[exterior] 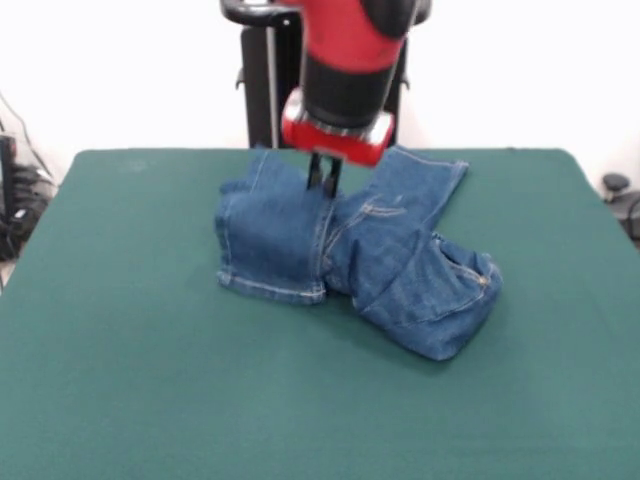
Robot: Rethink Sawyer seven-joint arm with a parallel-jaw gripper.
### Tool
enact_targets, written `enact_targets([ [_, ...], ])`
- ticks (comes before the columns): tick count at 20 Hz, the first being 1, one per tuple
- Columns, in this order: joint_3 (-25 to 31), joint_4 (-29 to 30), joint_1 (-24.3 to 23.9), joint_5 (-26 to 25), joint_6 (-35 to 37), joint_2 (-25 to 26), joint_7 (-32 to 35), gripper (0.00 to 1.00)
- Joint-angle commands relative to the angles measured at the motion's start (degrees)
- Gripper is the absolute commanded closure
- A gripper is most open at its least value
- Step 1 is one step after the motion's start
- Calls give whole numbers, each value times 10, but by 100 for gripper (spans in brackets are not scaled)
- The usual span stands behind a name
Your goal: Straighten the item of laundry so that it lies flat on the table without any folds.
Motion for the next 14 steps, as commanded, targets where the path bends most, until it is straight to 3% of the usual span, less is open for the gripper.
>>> enact_targets([
  [1,20,50,34,37,101,-63,85,100],
  [14,12,60,51,50,127,-90,97,100],
])
